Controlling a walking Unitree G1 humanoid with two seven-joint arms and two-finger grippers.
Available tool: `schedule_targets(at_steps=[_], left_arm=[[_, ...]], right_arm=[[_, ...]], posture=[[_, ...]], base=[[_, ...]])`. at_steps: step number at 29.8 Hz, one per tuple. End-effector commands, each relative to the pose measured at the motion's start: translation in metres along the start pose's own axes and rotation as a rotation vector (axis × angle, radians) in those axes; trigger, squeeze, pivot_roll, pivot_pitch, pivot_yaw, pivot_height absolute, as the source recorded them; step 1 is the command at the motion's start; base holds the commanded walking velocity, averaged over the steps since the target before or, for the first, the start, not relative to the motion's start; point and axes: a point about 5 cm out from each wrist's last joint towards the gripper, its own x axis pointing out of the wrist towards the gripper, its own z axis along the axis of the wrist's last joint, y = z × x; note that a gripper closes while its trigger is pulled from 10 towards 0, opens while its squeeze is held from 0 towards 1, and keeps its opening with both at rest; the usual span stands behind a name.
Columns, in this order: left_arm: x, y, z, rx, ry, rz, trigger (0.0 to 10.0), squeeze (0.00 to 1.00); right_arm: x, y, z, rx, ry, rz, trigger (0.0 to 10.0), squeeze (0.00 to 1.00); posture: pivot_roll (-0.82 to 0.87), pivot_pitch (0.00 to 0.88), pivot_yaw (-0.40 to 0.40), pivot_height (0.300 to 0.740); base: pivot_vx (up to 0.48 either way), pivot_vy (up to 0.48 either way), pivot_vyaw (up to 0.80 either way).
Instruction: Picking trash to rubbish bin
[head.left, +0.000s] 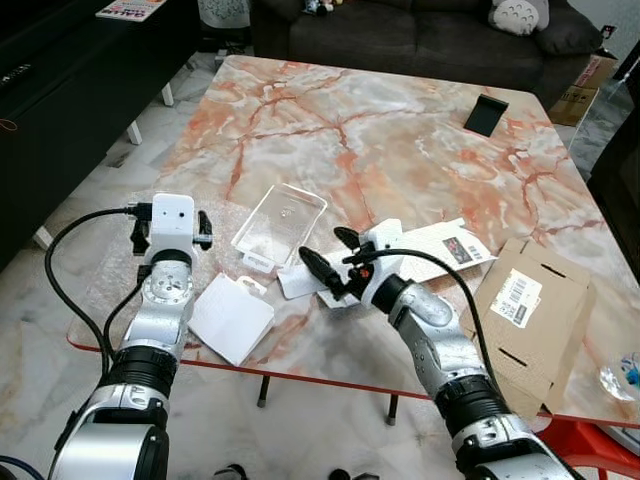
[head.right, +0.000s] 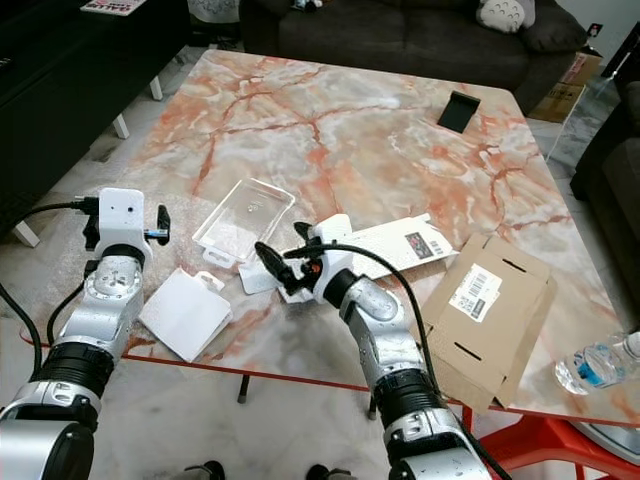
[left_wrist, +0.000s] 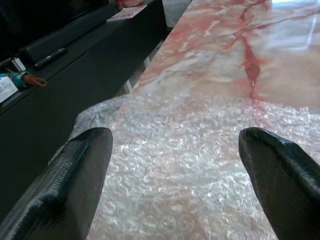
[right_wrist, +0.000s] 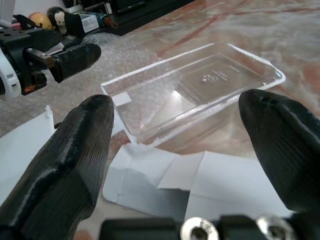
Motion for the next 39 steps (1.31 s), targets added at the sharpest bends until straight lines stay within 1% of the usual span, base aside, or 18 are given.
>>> schedule_targets(at_steps=[1,3,5,6,8,9,14,15,16,18,21,23,24,26,30,31,32,39], left_arm=[[-0.002,0.003,-0.008,-0.024,0.034,0.003,10.0,1.0],[-0.002,0.006,-0.009,-0.041,0.043,0.02,10.0,1.0],[-0.002,0.007,-0.008,-0.034,0.039,0.032,10.0,1.0],[-0.002,0.009,-0.007,-0.038,0.04,0.056,10.0,0.39],[-0.002,0.01,-0.008,-0.046,0.045,0.065,10.0,0.39],[-0.003,0.011,-0.009,-0.054,0.054,0.083,10.0,0.0],[-0.005,0.008,-0.016,-0.09,0.085,0.08,10.0,0.0],[-0.006,0.008,-0.019,-0.114,0.104,0.085,10.0,0.0],[-0.006,0.008,-0.019,-0.114,0.104,0.085,10.0,0.0],[-0.008,0.009,-0.029,-0.119,0.184,0.116,10.0,0.0],[-0.011,0.007,-0.036,-0.11,0.232,0.109,10.0,0.0],[-0.011,0.006,-0.037,-0.108,0.237,0.107,10.0,0.0],[-0.013,0.003,-0.041,-0.117,0.266,0.094,10.0,0.0],[-0.014,0.0,-0.044,-0.133,0.29,0.085,10.0,0.0],[-0.016,-0.004,-0.046,-0.127,0.314,0.072,10.0,0.0],[-0.017,-0.006,-0.046,-0.133,0.315,0.055,7.0,0.0],[-0.017,-0.008,-0.046,-0.135,0.315,0.05,0.0,0.0],[-0.017,-0.013,-0.043,-0.145,0.315,0.033,0.0,0.0]], right_arm=[[-0.003,-0.002,0.002,0.01,-0.014,-0.012,10.0,0.0],[-0.003,-0.001,0.002,0.009,-0.016,-0.01,10.0,0.0],[-0.003,-0.001,0.002,0.011,-0.015,-0.009,10.0,0.0],[-0.003,0.0,0.002,0.013,-0.015,-0.005,10.0,0.0],[-0.003,0.001,0.002,0.014,-0.016,-0.004,10.0,0.0],[-0.003,0.001,0.003,0.017,-0.019,-0.001,10.0,0.0],[-0.003,0.002,0.003,0.017,-0.022,0.0,10.0,0.0],[-0.003,0.002,0.003,0.017,-0.023,0.001,10.0,0.0],[-0.003,0.002,0.003,0.017,-0.023,0.001,10.0,0.0],[-0.003,0.003,0.004,0.02,-0.026,0.006,10.0,0.0],[-0.003,0.003,0.004,0.023,-0.026,0.007,10.0,0.0],[-0.003,0.004,0.004,0.024,-0.027,0.008,10.0,0.0],[-0.003,0.004,0.004,0.025,-0.028,0.008,10.0,0.0],[-0.003,0.004,0.004,0.027,-0.029,0.007,10.0,0.0],[-0.002,0.005,0.004,0.026,-0.029,0.009,10.0,0.0],[-0.002,0.005,0.004,0.027,-0.028,0.009,10.0,0.0],[-0.003,0.005,0.004,0.028,-0.028,0.009,10.0,0.0],[-0.002,0.005,0.003,0.03,-0.027,0.003,10.0,0.0]], posture=[[0.06,0.172,-0.123,0.74],[0.06,0.176,-0.124,0.74],[0.06,0.18,-0.128,0.74],[0.06,0.18,-0.129,0.74],[0.06,0.18,-0.129,0.74],[0.06,0.182,-0.13,0.74],[0.06,0.183,-0.133,0.74],[0.05,0.184,-0.135,0.74],[0.05,0.184,-0.135,0.74],[0.05,0.187,-0.136,0.74],[0.05,0.187,-0.135,0.74],[0.05,0.187,-0.135,0.74],[0.05,0.187,-0.135,0.74],[0.05,0.188,-0.134,0.74],[0.05,0.187,-0.133,0.74],[0.05,0.186,-0.133,0.74],[0.05,0.186,-0.133,0.74],[0.05,0.187,-0.132,0.74]], base=[[0.0,0.0,0.0],[0.0,0.0,0.0],[0.0,0.0,0.0],[0.0,0.0,0.0],[0.0,0.0,0.0],[0.0,0.0,0.0],[0.0,0.0,0.0],[0.0,0.0,0.0],[0.0,0.0,0.0],[0.0,0.0,0.0],[0.0,0.0,0.0],[0.0,0.0,0.0],[0.0,0.0,0.0],[0.0,0.0,0.0],[0.0,0.0,0.0],[0.0,0.0,0.0],[0.0,0.0,0.0],[0.0,0.0,0.0]])
